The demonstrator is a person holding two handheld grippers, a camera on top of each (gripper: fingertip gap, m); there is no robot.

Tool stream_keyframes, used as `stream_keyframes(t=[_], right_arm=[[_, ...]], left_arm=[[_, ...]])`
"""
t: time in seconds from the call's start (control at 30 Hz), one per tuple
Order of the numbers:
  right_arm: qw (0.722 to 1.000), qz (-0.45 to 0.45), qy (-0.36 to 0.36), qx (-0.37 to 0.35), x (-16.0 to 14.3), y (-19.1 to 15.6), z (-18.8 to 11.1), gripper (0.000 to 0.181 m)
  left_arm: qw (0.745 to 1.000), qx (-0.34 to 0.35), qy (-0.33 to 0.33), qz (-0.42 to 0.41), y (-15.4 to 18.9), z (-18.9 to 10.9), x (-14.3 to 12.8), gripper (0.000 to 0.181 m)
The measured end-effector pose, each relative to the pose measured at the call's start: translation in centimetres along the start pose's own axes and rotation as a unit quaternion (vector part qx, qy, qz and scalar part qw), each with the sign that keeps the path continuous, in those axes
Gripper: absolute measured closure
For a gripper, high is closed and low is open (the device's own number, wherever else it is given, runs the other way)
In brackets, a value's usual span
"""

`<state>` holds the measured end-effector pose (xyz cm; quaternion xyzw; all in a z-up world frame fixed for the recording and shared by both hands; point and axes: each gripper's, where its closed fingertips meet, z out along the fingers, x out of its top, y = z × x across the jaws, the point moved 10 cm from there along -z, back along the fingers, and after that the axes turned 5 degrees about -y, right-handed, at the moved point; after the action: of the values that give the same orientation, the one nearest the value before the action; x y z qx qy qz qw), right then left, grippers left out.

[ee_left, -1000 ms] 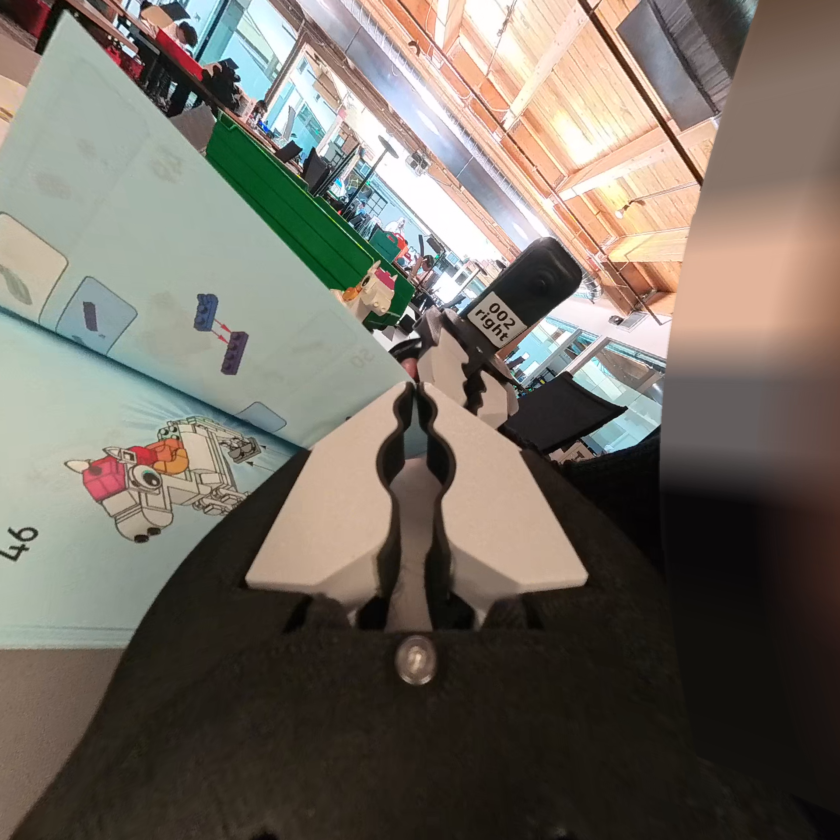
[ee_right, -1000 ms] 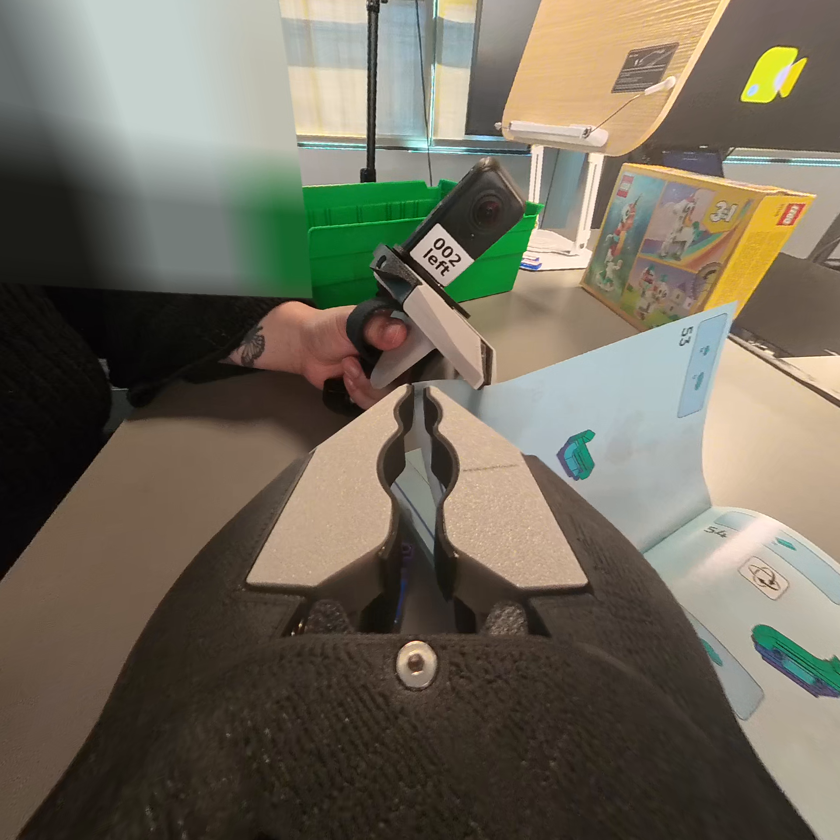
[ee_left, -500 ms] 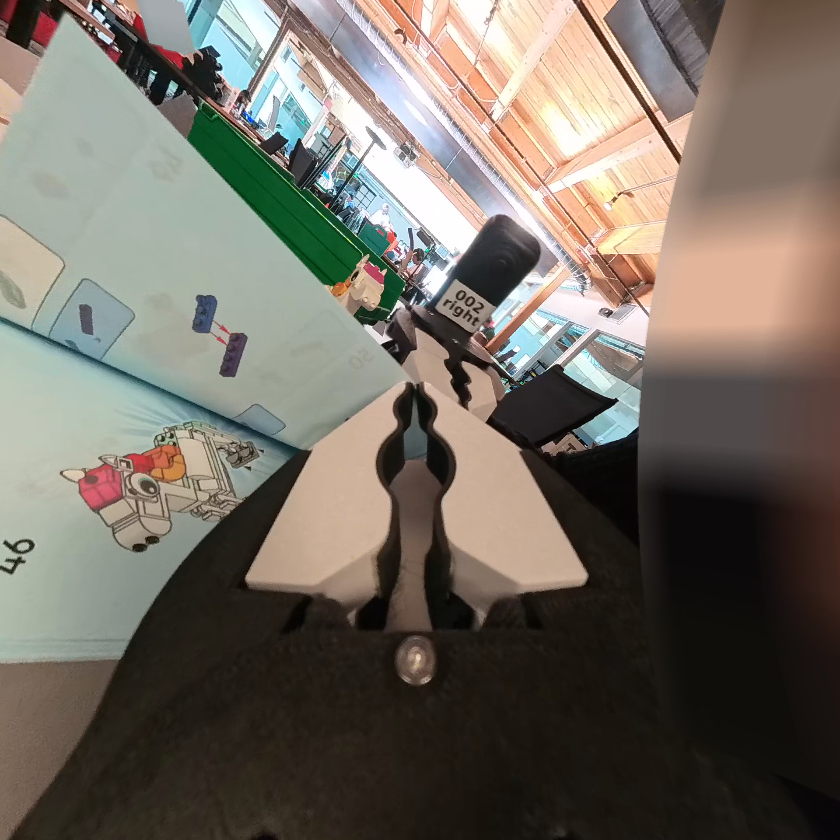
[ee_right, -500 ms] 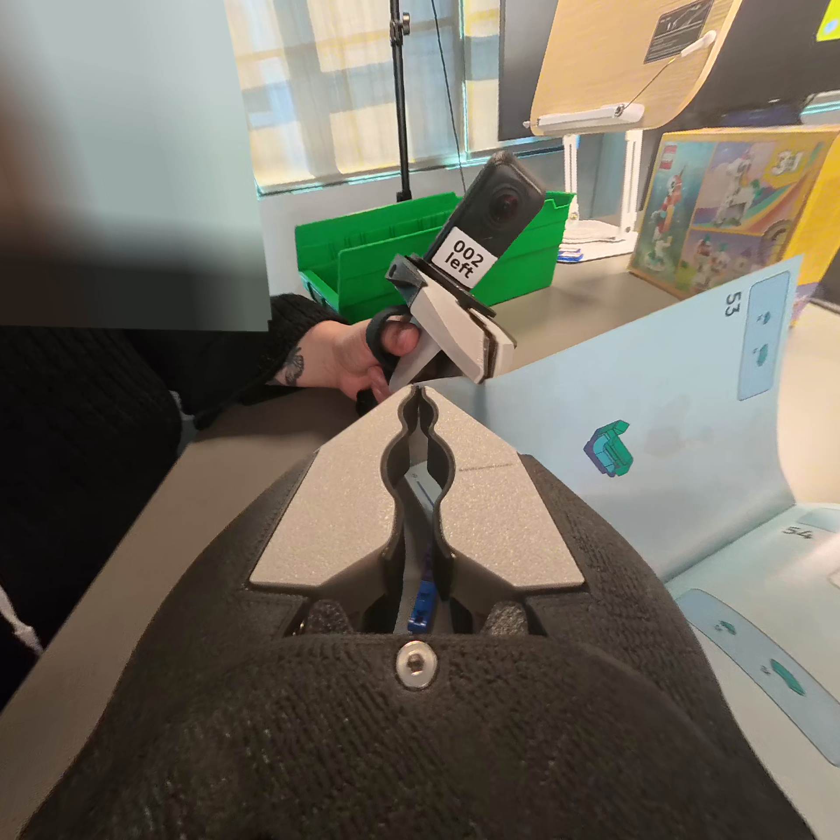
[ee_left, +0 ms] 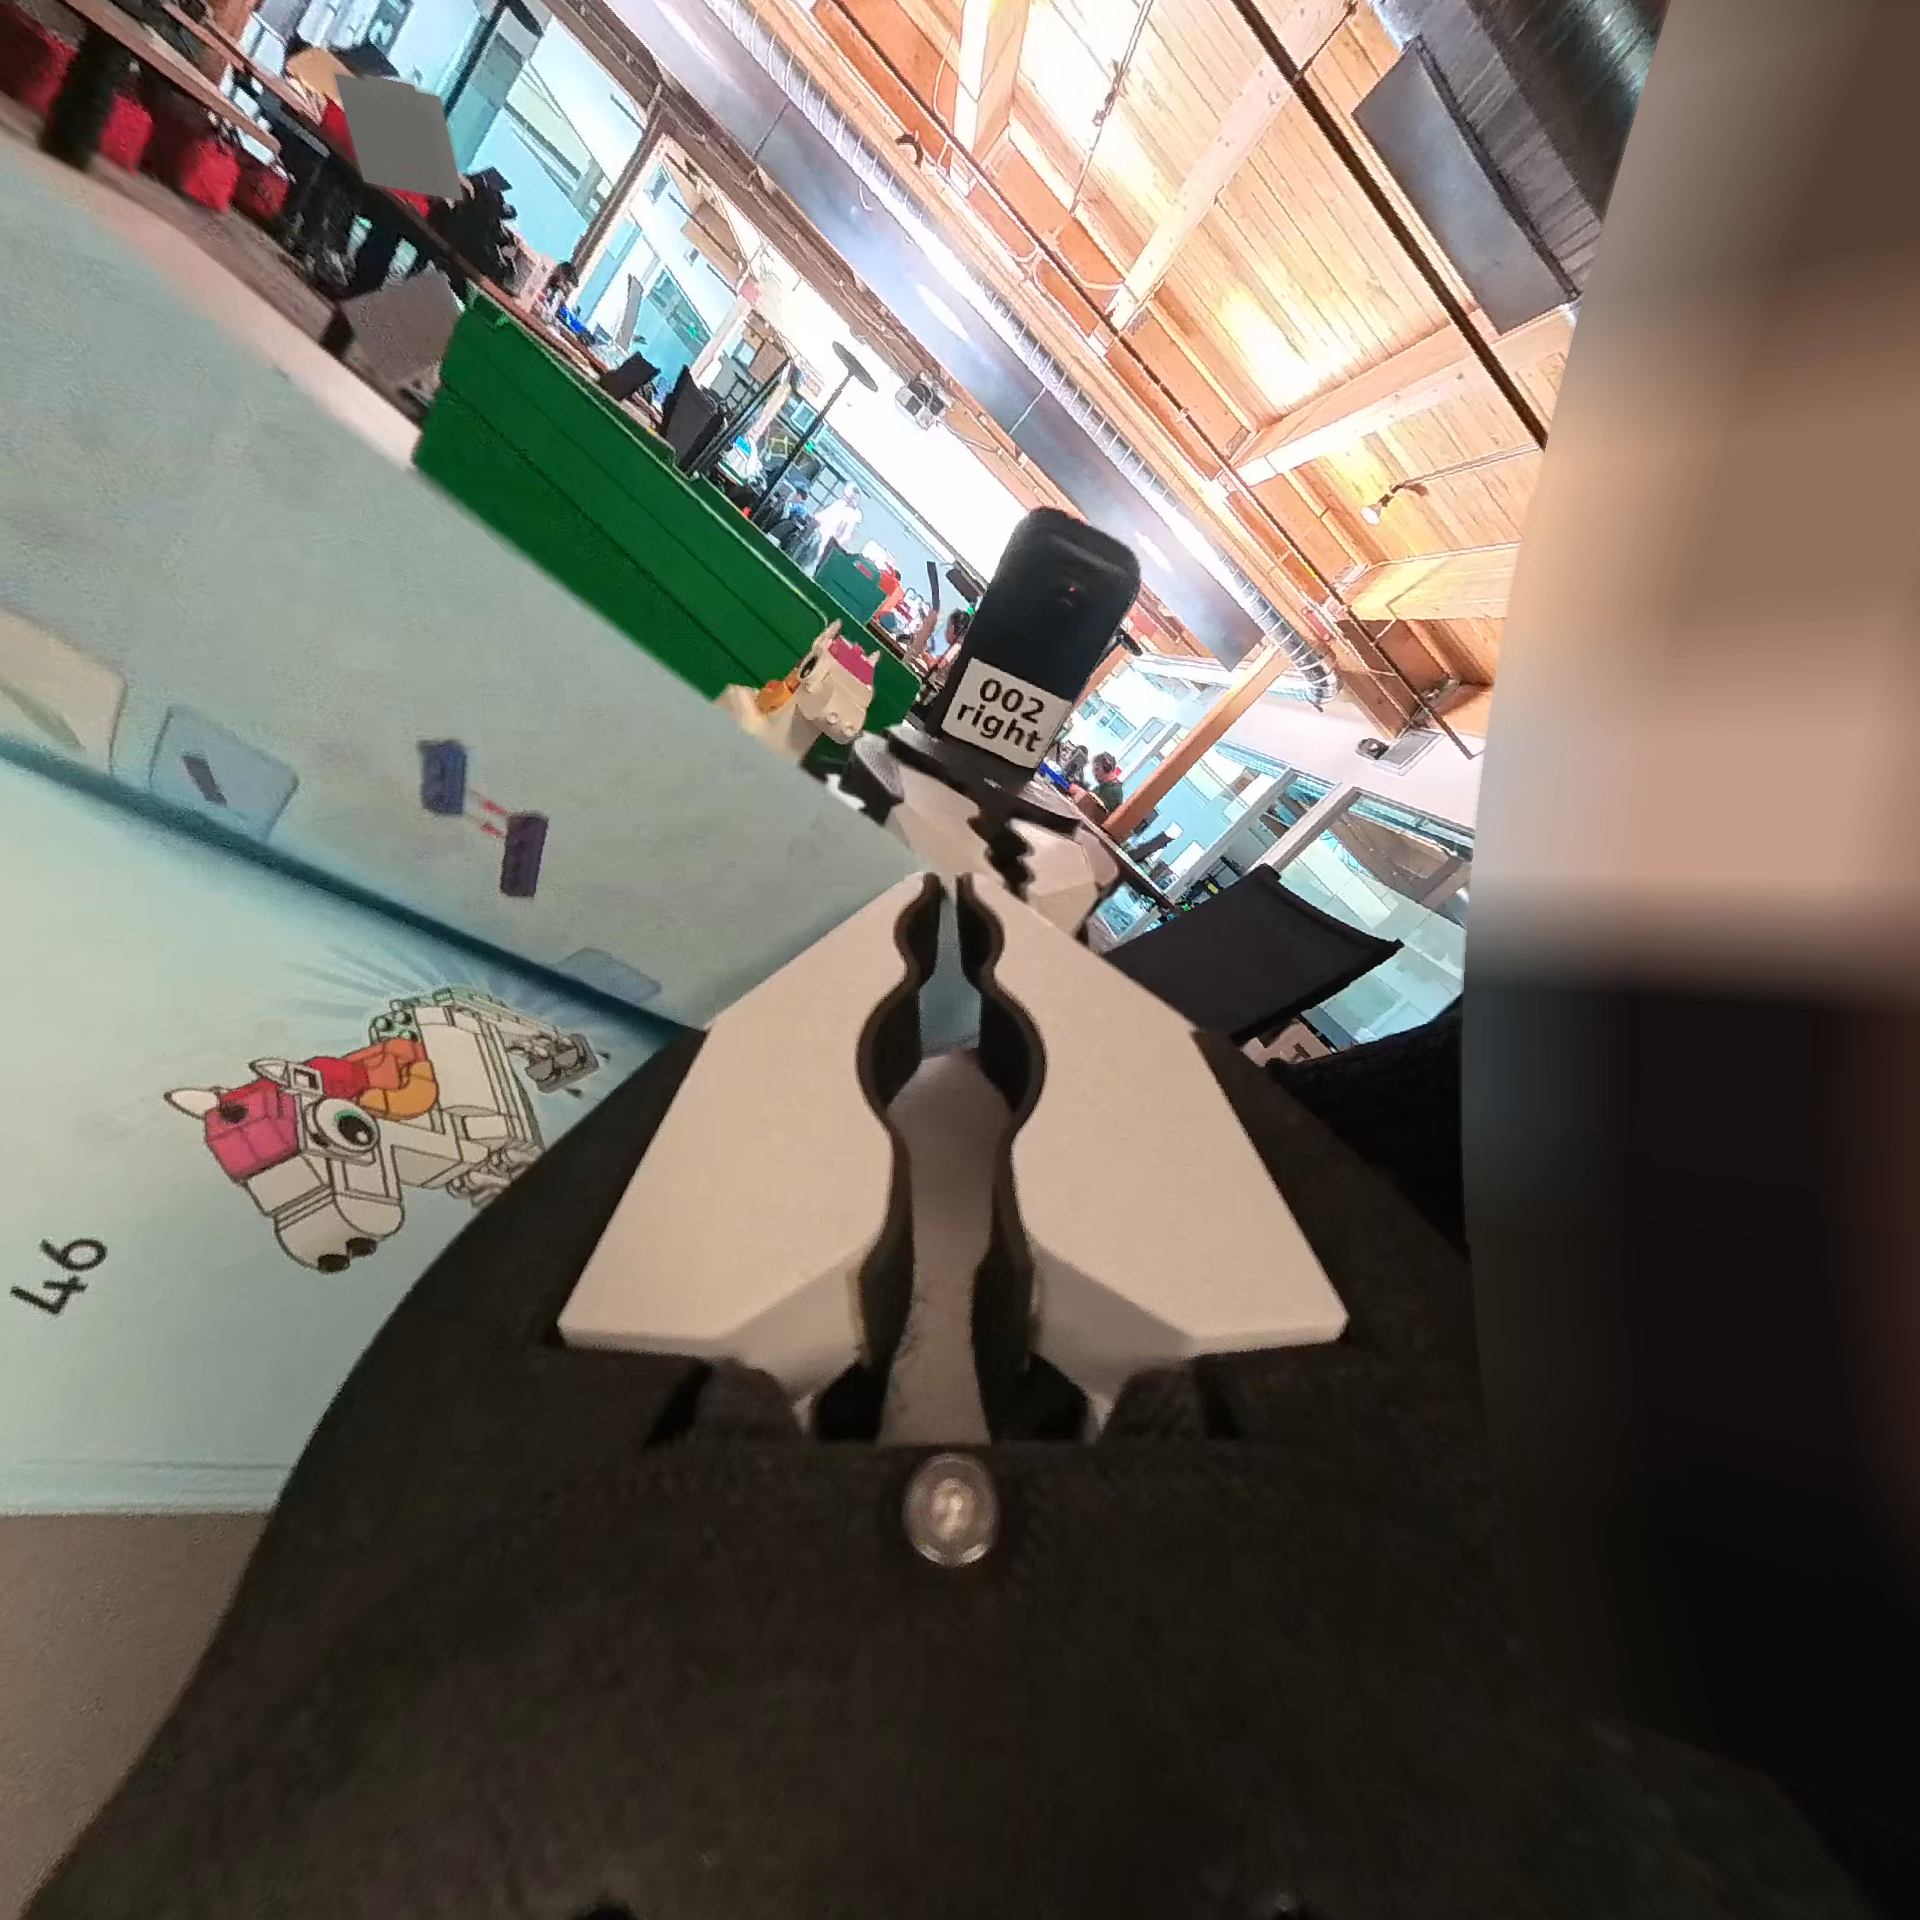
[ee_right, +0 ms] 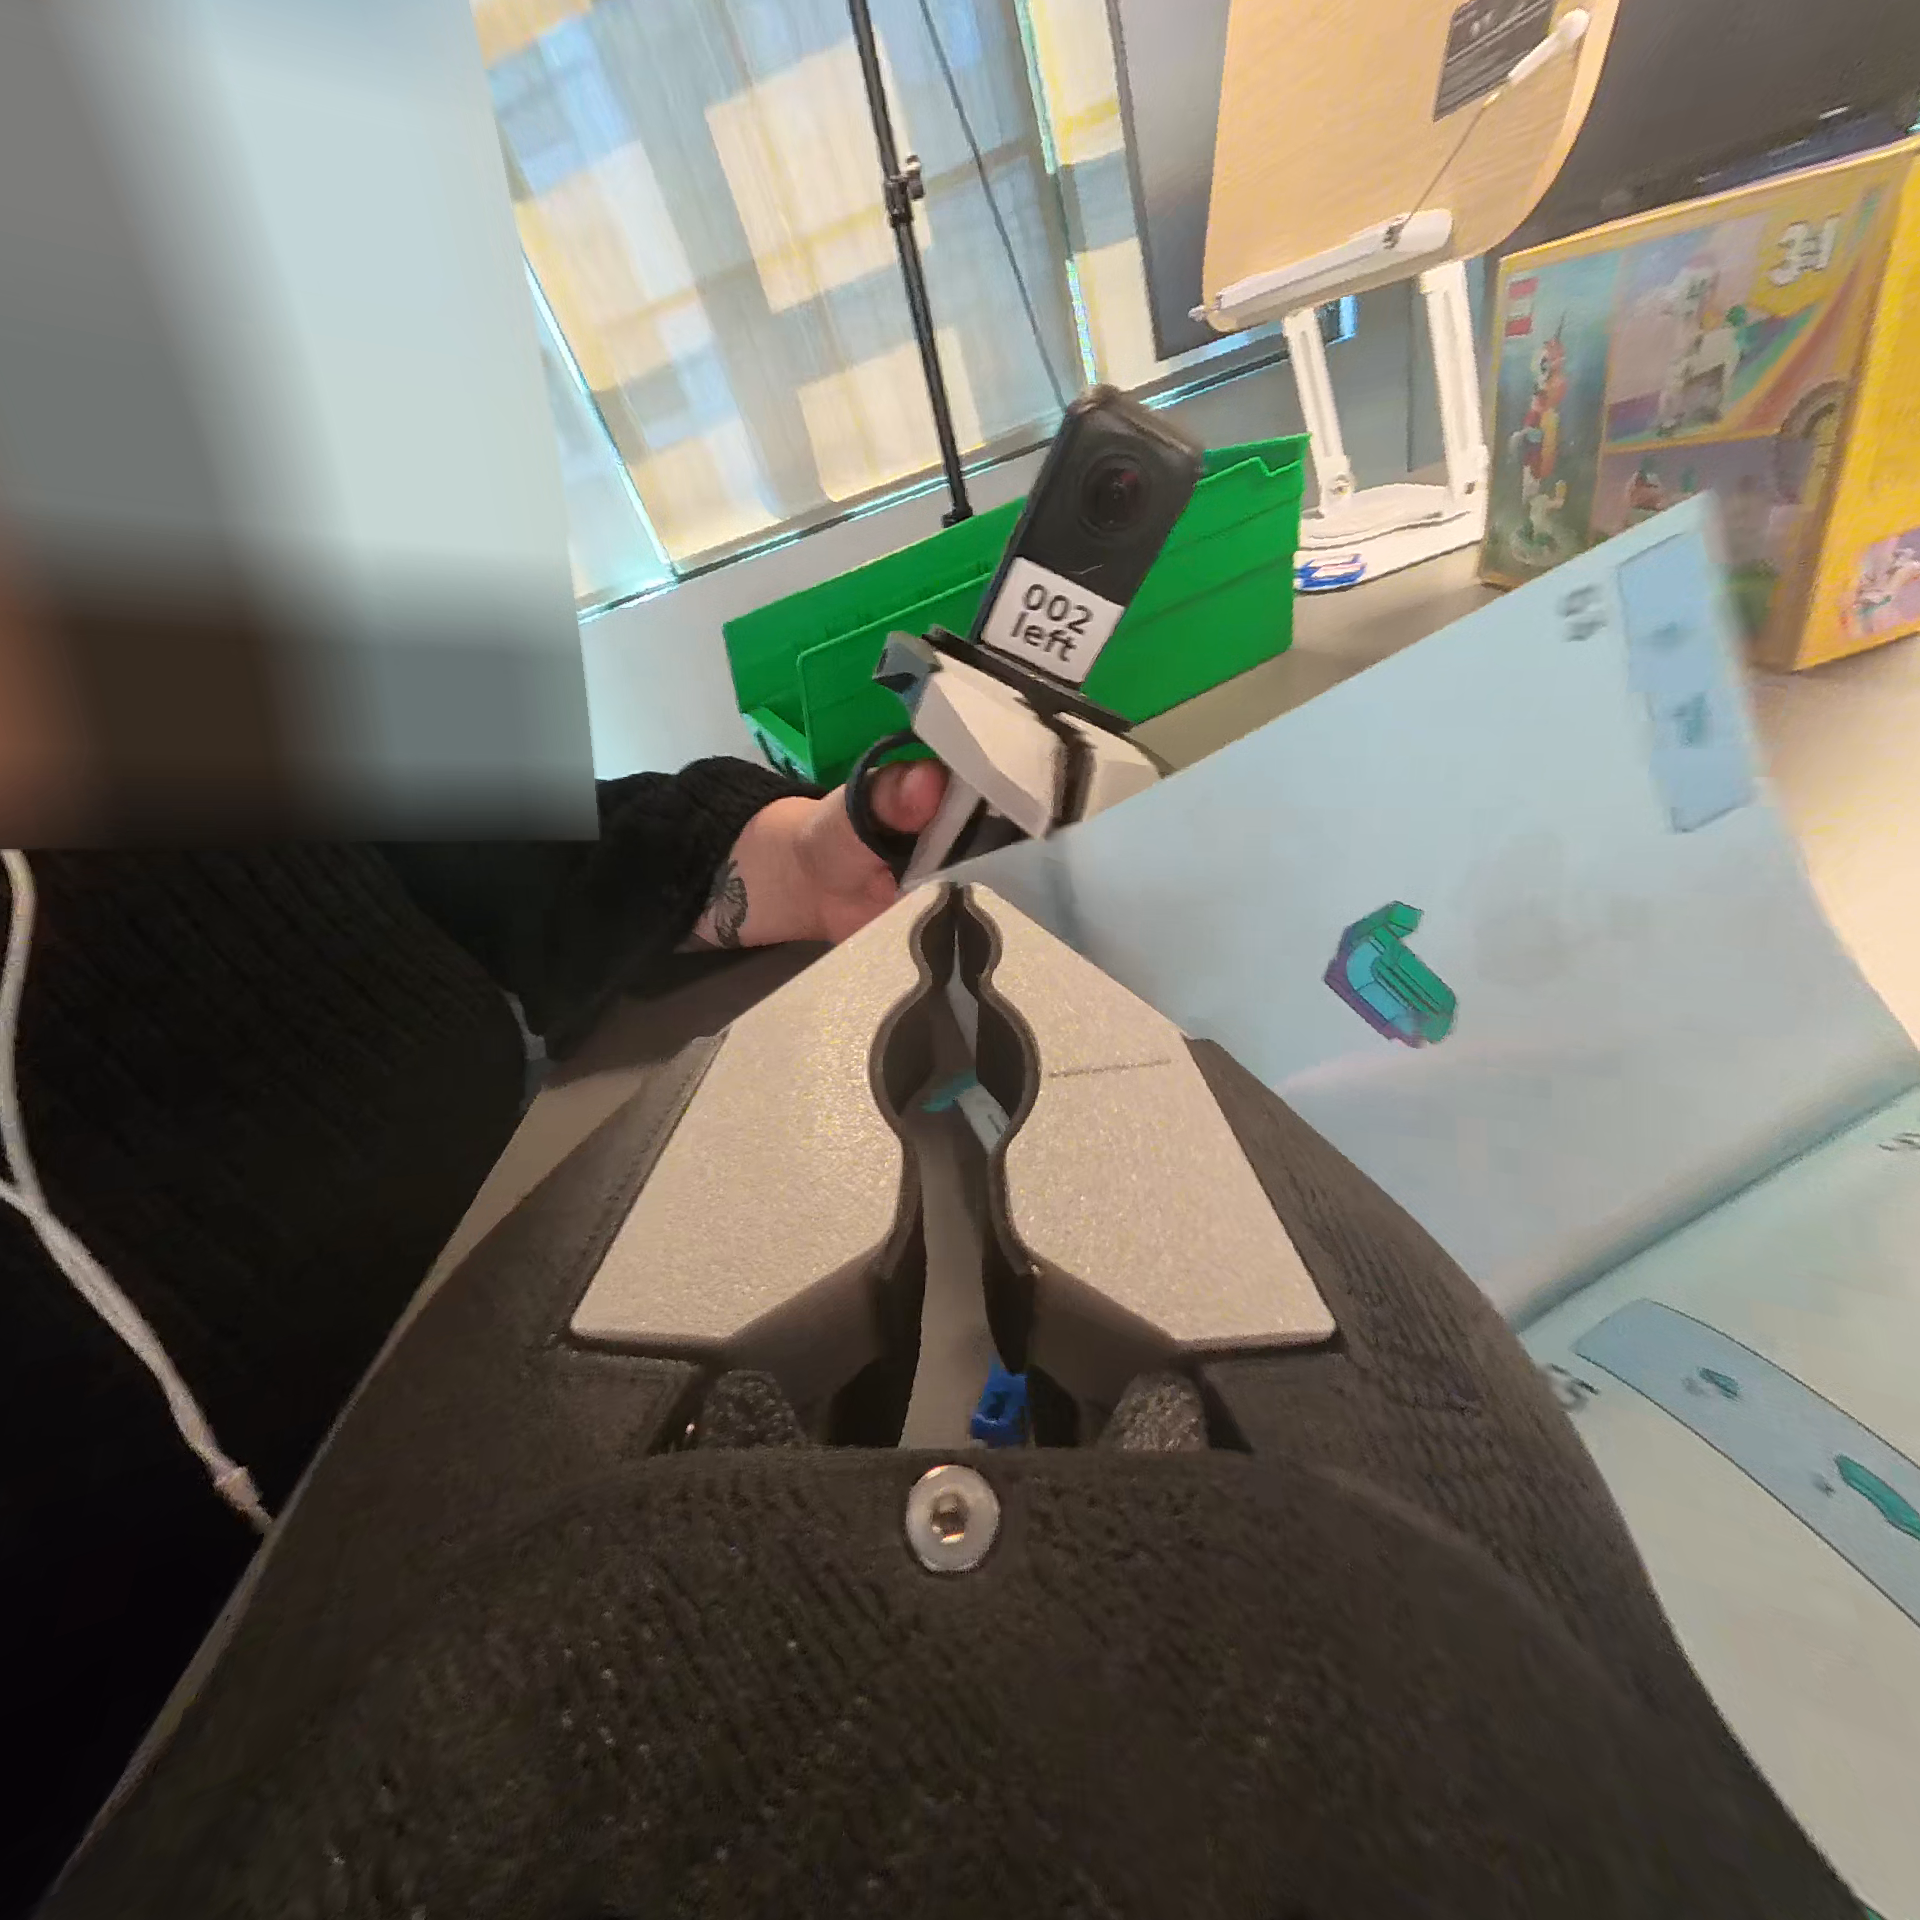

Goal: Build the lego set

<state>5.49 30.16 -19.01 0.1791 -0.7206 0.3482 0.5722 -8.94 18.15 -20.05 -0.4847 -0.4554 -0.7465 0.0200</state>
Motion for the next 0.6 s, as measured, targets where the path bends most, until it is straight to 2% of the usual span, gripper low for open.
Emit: stream_keyframes(t=[0.2,0.33,0.43,0.6], right_arm=[[0.998,-0.033,0.006,-0.057,0.7,0.0,-0.6,0.181],[0.992,-0.057,-0.001,-0.109,1.3,-0.2,-1.1,0.181],[0.984,-0.087,-0.021,-0.154,1.7,-0.6,-1.4,0.181],[0.956,-0.115,-0.072,-0.261,2.1,-0.9,-1.8,0.181]], left_arm=[[0.999,0.036,0.029,0.026,0.3,-0.7,0.7,0.159],[0.991,0.104,0.064,0.06,0.5,-1.6,1.2,0.146],[0.98,0.165,0.071,0.089,0.8,-2.2,1.5,0.146],[0.972,0.195,0.055,0.118,1.2,-2.0,1.5,0.149]])
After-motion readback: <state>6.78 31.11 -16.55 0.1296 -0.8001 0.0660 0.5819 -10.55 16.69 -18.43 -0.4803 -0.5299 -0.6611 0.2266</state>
